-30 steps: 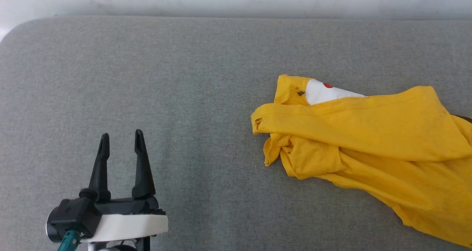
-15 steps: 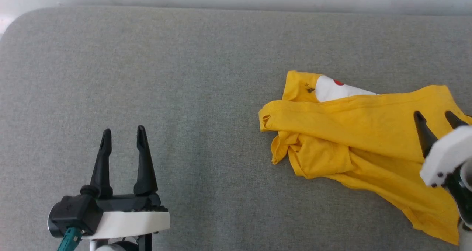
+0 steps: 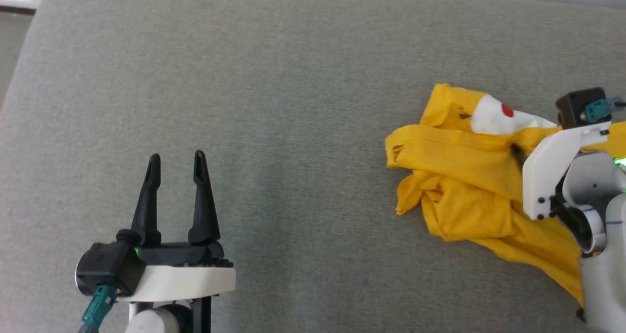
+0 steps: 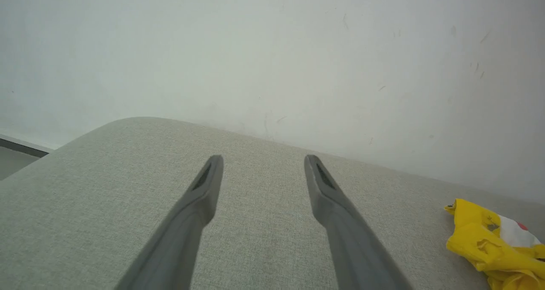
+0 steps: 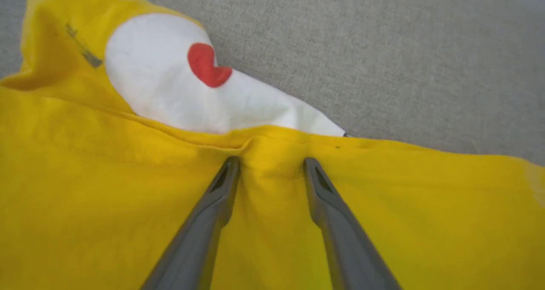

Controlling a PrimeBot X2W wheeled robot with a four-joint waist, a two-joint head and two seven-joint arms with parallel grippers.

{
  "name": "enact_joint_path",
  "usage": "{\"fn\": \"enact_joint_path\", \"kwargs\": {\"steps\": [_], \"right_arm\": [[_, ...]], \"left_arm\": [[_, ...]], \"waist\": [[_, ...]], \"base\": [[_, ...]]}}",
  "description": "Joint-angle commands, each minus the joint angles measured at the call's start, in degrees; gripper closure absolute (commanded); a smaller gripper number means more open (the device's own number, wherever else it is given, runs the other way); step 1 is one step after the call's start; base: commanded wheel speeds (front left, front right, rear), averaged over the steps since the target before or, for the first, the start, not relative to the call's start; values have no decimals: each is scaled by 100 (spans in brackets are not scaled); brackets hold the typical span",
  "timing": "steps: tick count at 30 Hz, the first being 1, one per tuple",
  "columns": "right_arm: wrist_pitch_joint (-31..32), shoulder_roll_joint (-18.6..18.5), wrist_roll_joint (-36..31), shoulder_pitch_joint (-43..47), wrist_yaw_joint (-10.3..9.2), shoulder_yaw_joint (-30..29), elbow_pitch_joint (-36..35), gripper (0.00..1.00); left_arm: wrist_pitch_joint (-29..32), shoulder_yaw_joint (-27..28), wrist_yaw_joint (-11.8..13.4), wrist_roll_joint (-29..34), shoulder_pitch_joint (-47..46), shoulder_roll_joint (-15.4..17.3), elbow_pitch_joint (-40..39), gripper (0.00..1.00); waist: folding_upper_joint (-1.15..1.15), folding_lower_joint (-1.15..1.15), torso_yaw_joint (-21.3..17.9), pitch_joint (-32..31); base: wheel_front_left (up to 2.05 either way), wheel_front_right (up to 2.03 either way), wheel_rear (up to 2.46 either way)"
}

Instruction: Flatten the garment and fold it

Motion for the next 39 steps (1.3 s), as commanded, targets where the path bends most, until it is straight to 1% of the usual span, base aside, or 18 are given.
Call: {"fn": "enact_joint_path", "kwargs": {"steps": [1,5,8,12,15,17,19,25,26,27,28,31,34,36,39], "right_arm": [[-9,-30,-78,-27,-5,2,98,100],[-189,-94,-94,-166,-5,43,-18,100],[-198,-179,-12,-334,-5,166,-214,100],[-91,-249,150,-754,-5,231,-508,100],[-66,-360,98,-1144,-5,304,-581,100],[-132,-364,41,-1397,-5,300,-483,100],[-332,-366,-72,-1633,-5,287,-274,100],[-1370,-350,-675,-2073,-5,287,732,100],[-1470,-319,-760,-2106,-5,262,934,78],[-1536,-274,-810,-2130,-5,223,1124,13],[-1593,-235,-855,-2154,-5,177,1280,0],[-1780,-192,-884,-2184,-5,217,1526,0],[-1940,-141,-683,-2141,-5,220,1466,0],[-2048,-123,-490,-2025,-5,206,1248,0],[-2226,-121,-289,-1627,-5,123,640,0]], "left_arm": [[-26,-2,33,-30,-83,-10,20,0],[-26,25,60,-46,-52,-10,21,0],[-26,25,74,-55,-45,-10,22,0],[-26,-69,75,-97,-102,-10,11,0],[-26,-168,67,-150,-188,-10,35,0],[-26,-224,64,-191,-242,-10,74,0],[-26,-275,64,-234,-296,-10,121,0],[-26,-421,67,-326,-419,-11,251,0],[-26,-436,73,-335,-425,-11,263,0],[-26,-453,78,-338,-424,-11,279,0],[-26,-471,82,-337,-421,-11,297,0],[-26,-490,104,-329,-389,-11,343,0],[-26,-452,102,-268,-309,-11,368,0],[-26,-403,90,-210,-241,-11,370,0],[-26,-310,75,-115,-115,-11,351,0]], "waist": [[0,-1,129,67],[0,-1,159,37],[0,-1,153,13],[0,-1,207,87],[0,-1,317,205],[0,-1,409,285],[0,-1,517,351],[0,-1,810,443],[0,-1,833,444],[0,-1,848,434],[0,-1,859,418],[0,-1,838,312],[0,-1,737,134],[0,-1,636,-28],[0,-1,462,-288]], "base": [[0,0,0],[0,0,0],[0,0,0],[0,0,0],[0,0,0],[0,0,0],[0,0,0],[0,0,0],[0,0,0],[0,0,0],[0,0,0],[0,0,0],[0,0,0],[0,0,0],[0,0,0]]}}
